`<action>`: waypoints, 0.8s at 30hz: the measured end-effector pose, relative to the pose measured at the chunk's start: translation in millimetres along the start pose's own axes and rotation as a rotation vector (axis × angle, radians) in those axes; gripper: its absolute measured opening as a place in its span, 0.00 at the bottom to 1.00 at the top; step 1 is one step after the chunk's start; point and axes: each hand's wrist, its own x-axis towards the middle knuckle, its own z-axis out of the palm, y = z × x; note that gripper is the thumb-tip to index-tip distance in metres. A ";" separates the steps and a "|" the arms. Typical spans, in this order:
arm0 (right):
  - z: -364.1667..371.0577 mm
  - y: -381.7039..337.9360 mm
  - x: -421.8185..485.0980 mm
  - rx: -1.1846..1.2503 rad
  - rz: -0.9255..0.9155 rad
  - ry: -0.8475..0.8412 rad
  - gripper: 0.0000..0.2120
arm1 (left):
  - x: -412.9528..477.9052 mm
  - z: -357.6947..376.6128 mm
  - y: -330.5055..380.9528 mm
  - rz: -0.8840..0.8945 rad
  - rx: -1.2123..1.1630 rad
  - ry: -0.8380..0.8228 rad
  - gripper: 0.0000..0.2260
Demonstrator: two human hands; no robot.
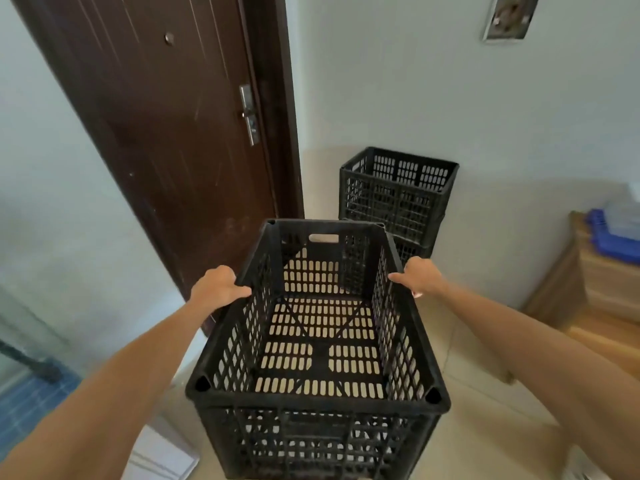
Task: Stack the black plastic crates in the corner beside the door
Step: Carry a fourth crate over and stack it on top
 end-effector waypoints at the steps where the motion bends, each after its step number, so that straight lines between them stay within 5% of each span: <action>1: -9.7 5.1 11.4 -0.004 -0.009 0.012 0.22 | 11.8 -4.2 12.4 0.012 0.003 -0.008 0.14; 24: -240.8 31.5 303.2 -0.057 -0.130 0.303 0.23 | 298.5 -135.6 254.9 0.219 -0.109 0.217 0.13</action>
